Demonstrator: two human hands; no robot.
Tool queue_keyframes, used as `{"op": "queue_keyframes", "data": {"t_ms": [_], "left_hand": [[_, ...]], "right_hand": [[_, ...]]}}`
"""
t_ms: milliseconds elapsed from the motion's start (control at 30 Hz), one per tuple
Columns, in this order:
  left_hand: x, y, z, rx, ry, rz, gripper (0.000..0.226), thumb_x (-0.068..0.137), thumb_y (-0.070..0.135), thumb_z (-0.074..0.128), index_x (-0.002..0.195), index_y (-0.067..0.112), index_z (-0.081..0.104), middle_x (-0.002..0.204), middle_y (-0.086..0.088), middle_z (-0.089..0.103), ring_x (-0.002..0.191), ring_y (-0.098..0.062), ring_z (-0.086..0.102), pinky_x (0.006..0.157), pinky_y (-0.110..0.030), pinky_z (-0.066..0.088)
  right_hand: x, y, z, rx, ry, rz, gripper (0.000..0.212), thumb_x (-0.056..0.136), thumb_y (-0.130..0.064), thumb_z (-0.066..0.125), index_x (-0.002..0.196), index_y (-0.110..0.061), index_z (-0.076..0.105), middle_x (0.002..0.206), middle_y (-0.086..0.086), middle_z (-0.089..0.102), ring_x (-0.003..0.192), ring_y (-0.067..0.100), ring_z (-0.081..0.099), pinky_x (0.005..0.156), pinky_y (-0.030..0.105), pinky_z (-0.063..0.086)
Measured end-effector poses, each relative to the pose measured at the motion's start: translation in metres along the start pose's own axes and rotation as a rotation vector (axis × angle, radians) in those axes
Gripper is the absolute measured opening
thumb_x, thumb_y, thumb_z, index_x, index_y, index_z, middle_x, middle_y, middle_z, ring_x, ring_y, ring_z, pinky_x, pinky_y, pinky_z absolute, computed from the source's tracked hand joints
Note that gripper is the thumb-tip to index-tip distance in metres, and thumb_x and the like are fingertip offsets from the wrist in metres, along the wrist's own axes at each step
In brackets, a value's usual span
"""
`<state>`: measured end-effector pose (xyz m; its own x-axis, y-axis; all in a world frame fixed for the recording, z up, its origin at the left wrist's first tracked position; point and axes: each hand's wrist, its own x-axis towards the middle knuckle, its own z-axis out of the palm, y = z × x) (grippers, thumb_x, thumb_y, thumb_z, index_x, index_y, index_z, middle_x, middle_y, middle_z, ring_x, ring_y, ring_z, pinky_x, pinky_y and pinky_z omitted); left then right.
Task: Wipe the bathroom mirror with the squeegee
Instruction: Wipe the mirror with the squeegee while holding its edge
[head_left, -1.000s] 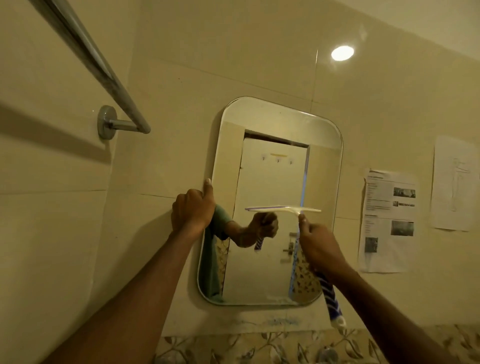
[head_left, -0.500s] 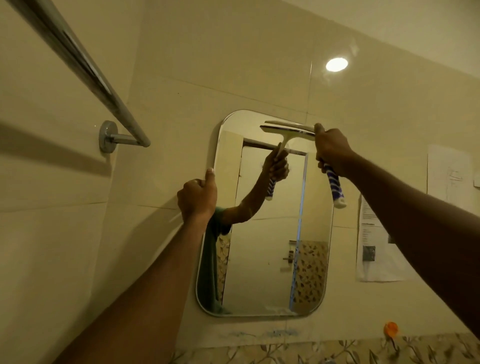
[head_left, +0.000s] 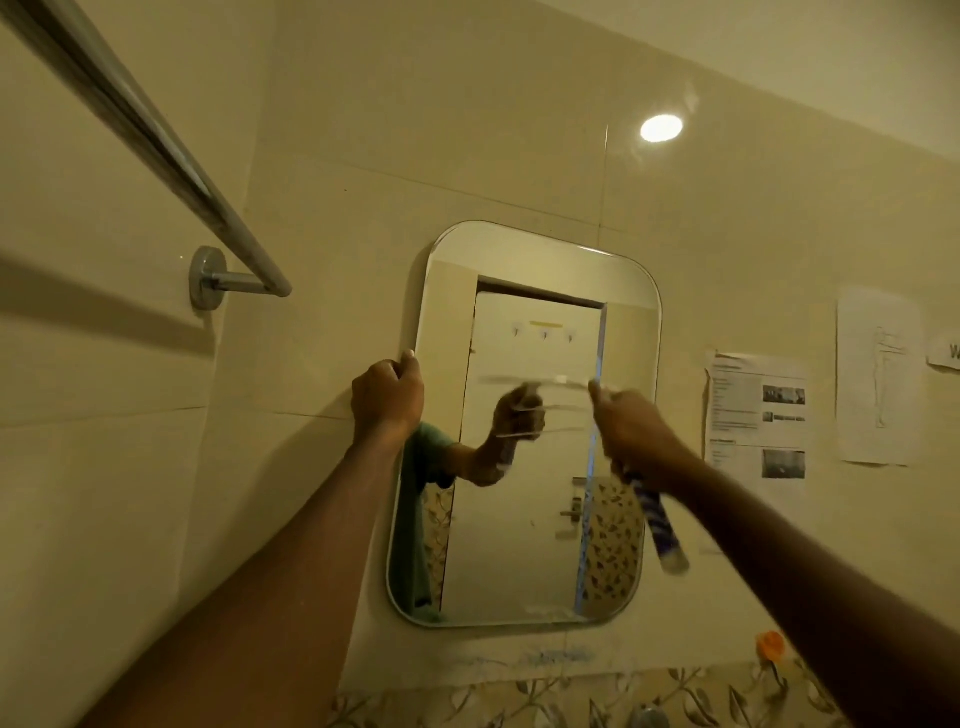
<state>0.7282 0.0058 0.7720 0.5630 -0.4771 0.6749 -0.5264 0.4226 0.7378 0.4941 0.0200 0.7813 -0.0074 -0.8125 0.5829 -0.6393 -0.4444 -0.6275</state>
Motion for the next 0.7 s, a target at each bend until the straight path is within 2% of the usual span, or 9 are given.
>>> {"op": "queue_keyframes", "data": {"t_ms": [100, 200, 233, 333, 367, 433, 500, 600, 700], "left_hand": [[0.000, 0.000, -0.002, -0.017, -0.007, 0.000, 0.043, 0.101, 0.035, 0.038, 0.062, 0.020, 0.045, 0.061, 0.005, 0.045, 0.058, -0.008, 0.046, 0.054, -0.021, 0.037], [0.001, -0.004, -0.003, -0.032, -0.034, -0.003, 0.039, 0.101, 0.030, 0.038, 0.072, 0.010, 0.055, 0.064, 0.002, 0.048, 0.060, -0.010, 0.049, 0.054, -0.024, 0.040], [0.001, -0.005, -0.002, -0.036, -0.042, 0.001, 0.037, 0.101, 0.028, 0.038, 0.077, 0.008, 0.057, 0.064, 0.002, 0.048, 0.061, -0.011, 0.049, 0.052, -0.024, 0.039], [-0.002, -0.005, -0.003, -0.031, -0.044, 0.004, 0.035, 0.099, 0.028, 0.039, 0.075, 0.007, 0.055, 0.064, 0.001, 0.046, 0.060, -0.008, 0.043, 0.051, -0.023, 0.034], [-0.002, -0.004, -0.003, -0.028, -0.046, 0.005, 0.036, 0.099, 0.027, 0.038, 0.072, 0.009, 0.053, 0.064, 0.002, 0.045, 0.060, -0.007, 0.041, 0.052, -0.023, 0.033], [-0.003, -0.004, -0.003, -0.025, -0.054, -0.002, 0.037, 0.099, 0.027, 0.038, 0.069, 0.010, 0.052, 0.064, 0.002, 0.044, 0.060, -0.006, 0.039, 0.054, -0.026, 0.033], [-0.003, -0.004, -0.004, -0.021, -0.052, -0.005, 0.037, 0.099, 0.027, 0.038, 0.071, 0.007, 0.054, 0.063, 0.002, 0.044, 0.059, -0.006, 0.039, 0.057, -0.028, 0.032], [-0.005, -0.004, -0.007, 0.005, -0.056, -0.014, 0.040, 0.099, 0.027, 0.038, 0.062, 0.014, 0.048, 0.062, 0.002, 0.042, 0.057, -0.006, 0.038, 0.051, -0.024, 0.031], [-0.008, -0.009, -0.009, 0.051, -0.075, -0.010, 0.041, 0.100, 0.029, 0.037, 0.062, 0.018, 0.046, 0.062, 0.003, 0.043, 0.057, -0.006, 0.040, 0.049, -0.021, 0.031]], "right_hand": [[0.044, -0.044, -0.039, 0.054, 0.151, -0.051, 0.048, 0.102, -0.044, 0.033, 0.078, -0.006, 0.051, 0.061, 0.006, 0.051, 0.042, 0.015, 0.047, 0.039, 0.024, 0.041], [0.069, -0.073, -0.054, 0.076, 0.178, -0.037, 0.044, 0.102, -0.044, 0.030, 0.092, -0.005, 0.049, 0.064, 0.007, 0.049, 0.045, 0.016, 0.047, 0.041, 0.025, 0.042], [0.069, -0.073, -0.051, 0.069, 0.163, -0.031, 0.043, 0.102, -0.042, 0.029, 0.092, -0.005, 0.048, 0.065, 0.007, 0.049, 0.047, 0.016, 0.047, 0.043, 0.027, 0.044], [0.048, -0.046, -0.016, -0.032, 0.123, -0.099, 0.038, 0.105, -0.029, 0.028, 0.073, -0.015, 0.044, 0.063, 0.006, 0.049, 0.049, 0.017, 0.048, 0.052, 0.038, 0.054], [0.037, -0.030, -0.001, -0.027, 0.118, -0.107, 0.041, 0.105, -0.029, 0.028, 0.071, -0.015, 0.044, 0.060, 0.005, 0.048, 0.047, 0.015, 0.047, 0.050, 0.036, 0.053], [0.007, 0.004, 0.031, 0.039, 0.129, -0.048, 0.050, 0.105, -0.035, 0.025, 0.068, -0.011, 0.050, 0.054, 0.002, 0.046, 0.039, 0.009, 0.043, 0.037, 0.023, 0.040], [-0.027, 0.035, 0.062, 0.001, 0.142, -0.048, 0.057, 0.104, -0.037, 0.023, 0.065, -0.009, 0.052, 0.050, 0.001, 0.045, 0.031, 0.003, 0.039, 0.031, 0.013, 0.030], [-0.061, 0.063, 0.080, -0.103, 0.096, -0.056, 0.061, 0.104, -0.038, 0.022, 0.057, -0.010, 0.048, 0.048, 0.004, 0.047, 0.032, 0.006, 0.041, 0.030, 0.015, 0.029], [-0.049, 0.052, 0.062, -0.030, 0.080, -0.030, 0.061, 0.104, -0.041, 0.023, 0.066, -0.005, 0.056, 0.058, 0.008, 0.055, 0.044, 0.014, 0.051, 0.038, 0.019, 0.034]]}}
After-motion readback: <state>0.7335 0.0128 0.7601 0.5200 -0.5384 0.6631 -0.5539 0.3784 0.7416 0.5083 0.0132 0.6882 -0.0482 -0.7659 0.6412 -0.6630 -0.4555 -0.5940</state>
